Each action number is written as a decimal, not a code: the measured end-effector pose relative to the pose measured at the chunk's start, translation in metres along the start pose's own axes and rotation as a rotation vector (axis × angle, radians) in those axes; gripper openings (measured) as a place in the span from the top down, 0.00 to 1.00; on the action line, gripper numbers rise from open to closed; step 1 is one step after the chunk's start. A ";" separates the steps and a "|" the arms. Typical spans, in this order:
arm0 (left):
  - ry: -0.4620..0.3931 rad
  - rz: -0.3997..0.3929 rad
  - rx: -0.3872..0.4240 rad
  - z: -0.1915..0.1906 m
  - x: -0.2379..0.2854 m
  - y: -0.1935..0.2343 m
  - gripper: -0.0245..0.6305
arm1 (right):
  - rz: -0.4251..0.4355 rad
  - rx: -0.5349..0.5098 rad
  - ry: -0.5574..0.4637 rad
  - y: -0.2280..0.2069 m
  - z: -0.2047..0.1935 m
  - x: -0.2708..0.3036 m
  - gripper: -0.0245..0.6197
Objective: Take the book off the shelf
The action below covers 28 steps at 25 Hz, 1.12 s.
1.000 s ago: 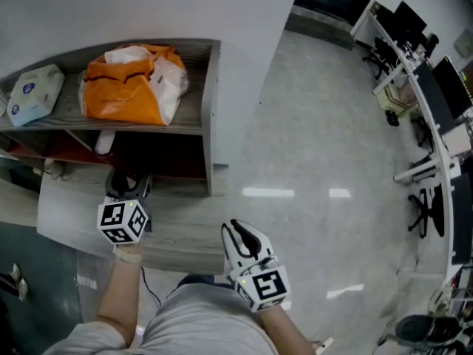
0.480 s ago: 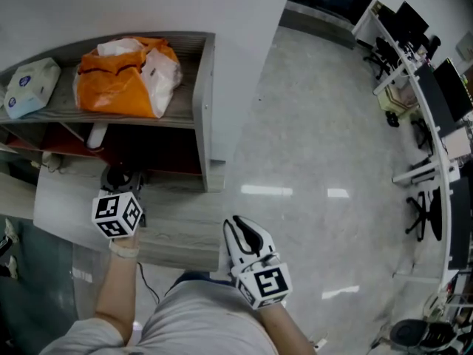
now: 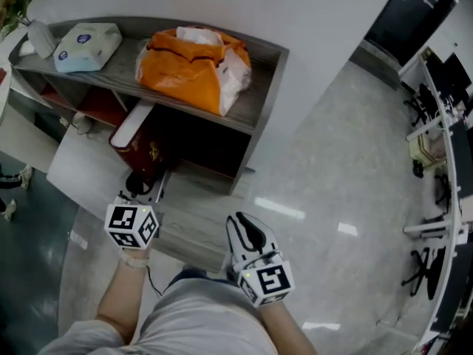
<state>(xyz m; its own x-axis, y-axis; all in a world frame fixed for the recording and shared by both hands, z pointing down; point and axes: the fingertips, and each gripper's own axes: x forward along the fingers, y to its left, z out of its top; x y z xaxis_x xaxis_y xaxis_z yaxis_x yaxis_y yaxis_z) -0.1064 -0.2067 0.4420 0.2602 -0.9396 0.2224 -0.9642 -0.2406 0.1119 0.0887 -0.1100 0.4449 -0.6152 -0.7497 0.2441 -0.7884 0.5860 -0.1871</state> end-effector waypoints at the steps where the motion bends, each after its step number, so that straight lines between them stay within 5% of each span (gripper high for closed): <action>1: 0.000 0.014 -0.003 -0.001 -0.008 0.002 0.62 | 0.027 -0.004 0.003 0.005 0.000 0.004 0.85; 16: 0.049 0.241 -0.050 -0.041 -0.133 0.014 0.62 | 0.394 -0.026 0.031 0.090 -0.001 0.065 0.85; 28: 0.043 0.387 -0.102 -0.055 -0.210 0.031 0.62 | 0.554 -0.077 0.054 0.143 -0.003 0.079 0.85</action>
<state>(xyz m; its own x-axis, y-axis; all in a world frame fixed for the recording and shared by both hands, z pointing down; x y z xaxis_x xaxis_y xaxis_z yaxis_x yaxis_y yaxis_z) -0.1880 -0.0037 0.4521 -0.1171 -0.9445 0.3070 -0.9819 0.1564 0.1066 -0.0731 -0.0846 0.4399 -0.9348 -0.3072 0.1780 -0.3433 0.9101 -0.2321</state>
